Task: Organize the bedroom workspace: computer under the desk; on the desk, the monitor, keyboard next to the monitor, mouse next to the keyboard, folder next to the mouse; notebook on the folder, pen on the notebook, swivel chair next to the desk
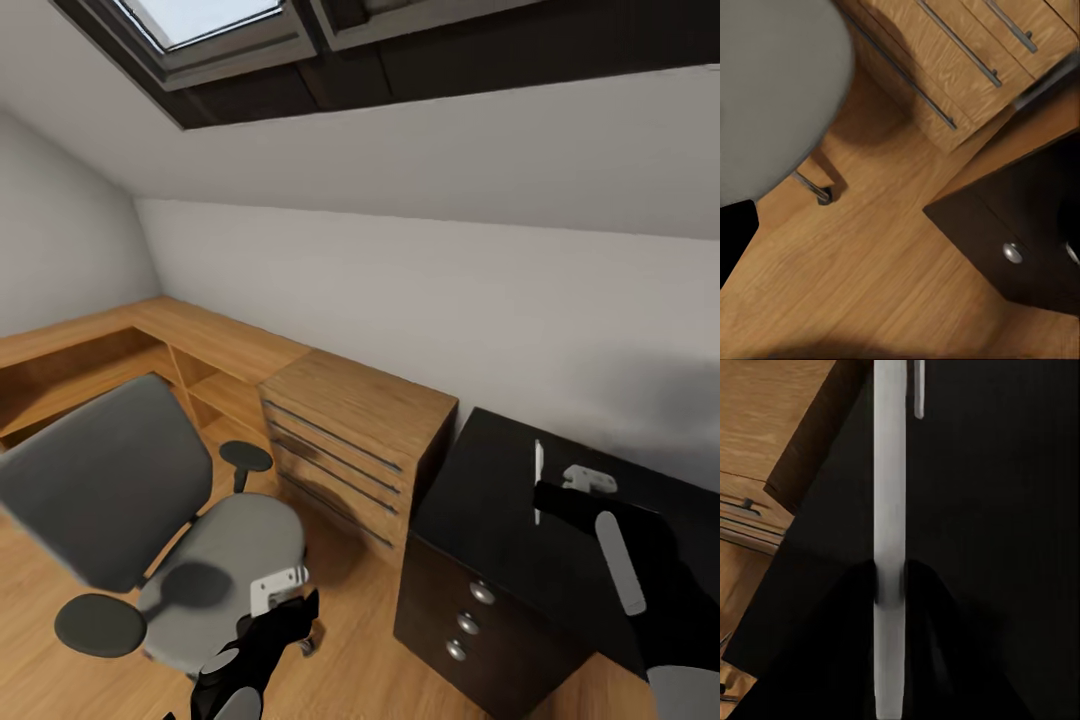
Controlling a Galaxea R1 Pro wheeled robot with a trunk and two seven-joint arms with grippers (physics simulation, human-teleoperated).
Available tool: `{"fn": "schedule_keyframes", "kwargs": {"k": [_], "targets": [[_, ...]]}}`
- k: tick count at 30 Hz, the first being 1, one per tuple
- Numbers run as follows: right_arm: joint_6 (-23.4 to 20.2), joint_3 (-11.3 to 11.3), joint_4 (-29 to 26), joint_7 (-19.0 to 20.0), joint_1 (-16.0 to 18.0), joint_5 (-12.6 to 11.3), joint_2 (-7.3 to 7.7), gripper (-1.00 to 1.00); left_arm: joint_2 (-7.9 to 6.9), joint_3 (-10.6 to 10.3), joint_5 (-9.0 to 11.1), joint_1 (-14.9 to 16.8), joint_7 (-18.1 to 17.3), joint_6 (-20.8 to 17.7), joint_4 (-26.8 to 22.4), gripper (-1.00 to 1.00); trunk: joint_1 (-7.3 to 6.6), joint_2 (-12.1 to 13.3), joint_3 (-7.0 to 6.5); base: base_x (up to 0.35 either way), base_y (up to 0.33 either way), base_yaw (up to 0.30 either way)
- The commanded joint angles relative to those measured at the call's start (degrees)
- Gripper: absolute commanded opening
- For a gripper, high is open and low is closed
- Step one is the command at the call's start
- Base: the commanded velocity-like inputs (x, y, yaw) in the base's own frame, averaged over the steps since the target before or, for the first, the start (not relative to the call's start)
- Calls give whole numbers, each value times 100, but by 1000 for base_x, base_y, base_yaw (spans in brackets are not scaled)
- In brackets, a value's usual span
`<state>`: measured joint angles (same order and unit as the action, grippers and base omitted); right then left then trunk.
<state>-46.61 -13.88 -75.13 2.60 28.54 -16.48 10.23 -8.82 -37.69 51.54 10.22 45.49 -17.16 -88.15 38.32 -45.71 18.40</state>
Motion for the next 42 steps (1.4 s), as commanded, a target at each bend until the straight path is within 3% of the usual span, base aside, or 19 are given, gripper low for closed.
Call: {"fn": "schedule_keyframes", "kwargs": {"k": [1, 13, 21, 25, 26, 42], "targets": [[-32, -22, 12, 28, 8, 8, -24, -100, -6, -11, 23, 7, 39, -15, -9, 100, -1, -8, 8, -270, 218, -298], [-26, -121, 40, -336, 8, 1, -114, -100, -6, -18, 22, 7, 39, -15, -9, 100, -1, -8, 8, -238, 126, -293], [19, -174, 12, -375, 9, -21, -110, -100, -6, -19, 22, 7, 39, -15, -9, 100, -1, -8, 8, -27, 7, -55], [19, -428, 6, -382, 11, -15, -94, -100, -6, -35, 22, 7, 39, -13, -9, 100, -1, -8, 8, 0, 0, -72], [20, -607, 7, -384, 10, -11, -91, -100, -6, -74, 23, 7, 39, -11, -9, 100, -1, -8, 8, 0, 0, -223], [15, -787, 24, -626, 9, 47, -57, -100, -6, -107, 14, 7, 47, -6, -9, 100, -1, -8, 8, 0, 0, -280]]}}
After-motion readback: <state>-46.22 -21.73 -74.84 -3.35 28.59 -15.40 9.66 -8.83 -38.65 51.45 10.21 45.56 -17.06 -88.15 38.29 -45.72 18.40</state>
